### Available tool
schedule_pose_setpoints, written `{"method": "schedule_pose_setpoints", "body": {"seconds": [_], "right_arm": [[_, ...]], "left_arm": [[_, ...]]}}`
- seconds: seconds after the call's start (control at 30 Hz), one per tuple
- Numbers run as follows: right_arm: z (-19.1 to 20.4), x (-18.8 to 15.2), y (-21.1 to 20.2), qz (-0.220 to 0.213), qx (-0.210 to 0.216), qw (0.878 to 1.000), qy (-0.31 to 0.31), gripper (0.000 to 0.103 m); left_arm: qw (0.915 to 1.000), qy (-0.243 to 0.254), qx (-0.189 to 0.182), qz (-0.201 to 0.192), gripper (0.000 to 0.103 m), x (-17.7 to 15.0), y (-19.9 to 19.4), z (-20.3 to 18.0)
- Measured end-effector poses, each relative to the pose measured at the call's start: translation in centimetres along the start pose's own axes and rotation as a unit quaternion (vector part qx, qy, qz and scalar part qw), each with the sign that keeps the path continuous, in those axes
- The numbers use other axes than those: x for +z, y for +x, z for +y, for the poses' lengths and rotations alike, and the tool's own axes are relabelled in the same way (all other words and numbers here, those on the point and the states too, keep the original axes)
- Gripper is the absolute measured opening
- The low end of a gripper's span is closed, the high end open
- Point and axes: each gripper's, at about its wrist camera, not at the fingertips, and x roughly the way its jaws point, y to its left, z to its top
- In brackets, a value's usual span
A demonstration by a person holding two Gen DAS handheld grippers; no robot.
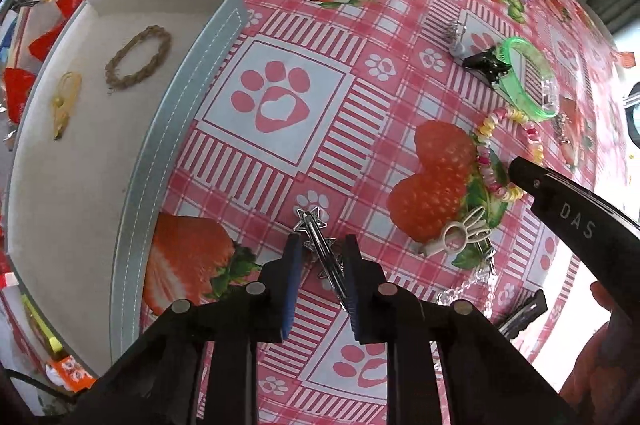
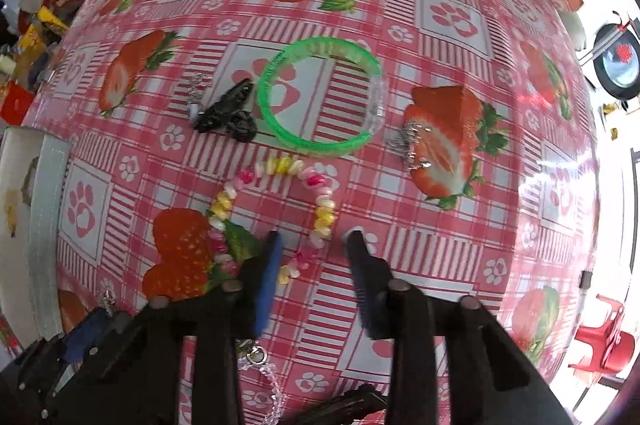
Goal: Organize jewelry
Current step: 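Grasp the silver hair clip with the left gripper while the right grasps the bead bracelet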
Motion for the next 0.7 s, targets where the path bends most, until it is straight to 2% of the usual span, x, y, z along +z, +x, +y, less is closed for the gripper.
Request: {"method": "schedule_pose_setpoints", "body": {"seconds": [0.03,0.1,0.37,0.6,0.7], "right_arm": [[0.2,-0.1,-0.1,-0.001,0.002,1.000,-0.003,0.022],[0.5,-0.1,-0.2,-0.003,0.003,1.000,-0.004,0.009],[-1.2,-0.9,-1.2,0.002,0.059,0.998,0.027,0.009],[-3.1,-1.8,-3.2,-0.003,0.079,0.996,0.047,0.009],[-3.3,-2.3,-3.8,-0.006,0.086,0.995,0.050,0.009]], "left_arm": [[1.0000,0.003,-0.005,0.000,0.027,0.0,0.1,0.2],[0.9998,0.008,-0.017,0.001,0.020,-0.1,0.2,1.1],[0.9986,0.038,-0.036,-0.010,0.018,-0.5,-1.1,1.9],[0.9969,0.060,-0.045,-0.025,0.018,-0.2,-3.9,3.4],[0.9957,0.072,-0.046,-0.036,0.018,-0.3,-3.8,2.8]]}}
